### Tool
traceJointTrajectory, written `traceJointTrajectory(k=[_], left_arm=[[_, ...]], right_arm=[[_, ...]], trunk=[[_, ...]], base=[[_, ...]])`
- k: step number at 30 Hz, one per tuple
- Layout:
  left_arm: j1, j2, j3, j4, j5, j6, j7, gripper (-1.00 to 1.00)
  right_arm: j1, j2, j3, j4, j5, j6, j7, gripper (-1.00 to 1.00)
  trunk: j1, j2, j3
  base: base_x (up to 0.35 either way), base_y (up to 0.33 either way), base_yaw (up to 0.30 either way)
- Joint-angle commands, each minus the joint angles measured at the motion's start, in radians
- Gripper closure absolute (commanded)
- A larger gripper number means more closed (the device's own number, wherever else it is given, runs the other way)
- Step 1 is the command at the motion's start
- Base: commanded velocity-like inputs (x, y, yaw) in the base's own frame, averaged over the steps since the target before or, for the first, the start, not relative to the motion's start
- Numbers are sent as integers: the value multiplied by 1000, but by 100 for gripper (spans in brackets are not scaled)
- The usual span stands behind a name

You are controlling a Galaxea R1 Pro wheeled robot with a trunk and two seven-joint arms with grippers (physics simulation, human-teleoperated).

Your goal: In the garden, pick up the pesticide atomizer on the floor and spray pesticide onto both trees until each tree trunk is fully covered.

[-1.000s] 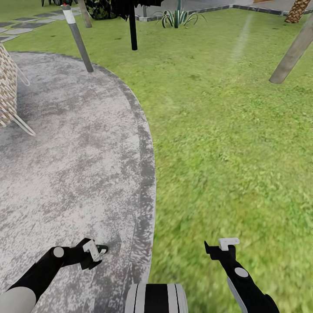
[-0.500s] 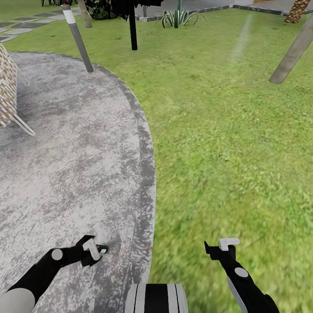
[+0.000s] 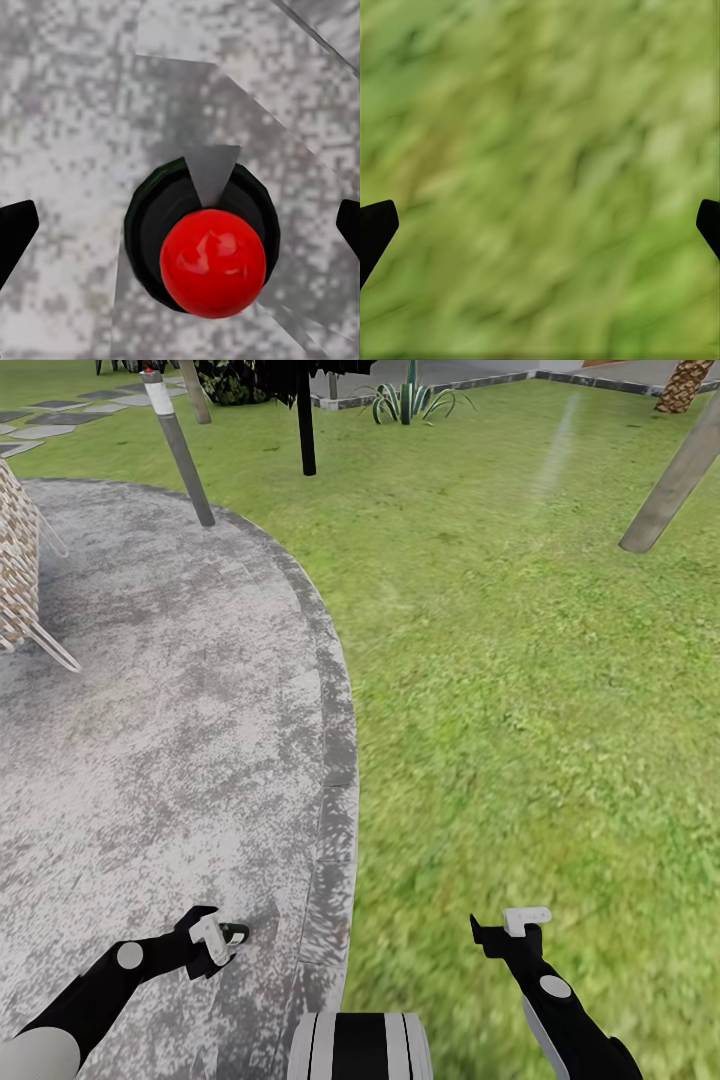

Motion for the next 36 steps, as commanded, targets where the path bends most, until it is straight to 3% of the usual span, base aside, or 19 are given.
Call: traceJointTrajectory(k=[1, 16, 17, 36], left_arm=[[-1, 0, 0, -1, -8, -5, -1, -100], [-1, -1, 4, 0, -7, -2, 0, -100], [-1, -1, 5, 0, -7, -2, 0, 100], [-1, 0, 5, -1, 3, -2, 0, 100]], right_arm=[[0, 0, 0, 0, 1, -3, 0, -100], [0, 0, 0, 0, 1, -2, 0, -100], [0, 0, 0, 0, 1, -2, 0, -100], [0, 0, 0, 1, 2, -2, 0, -100]], trunk=[[0, 0, -1], [0, 0, -1], [0, 0, -1], [0, 0, -1]], base=[[0, 0, 0], [0, 0, 0], [0, 0, 0], [0, 0, 0]])
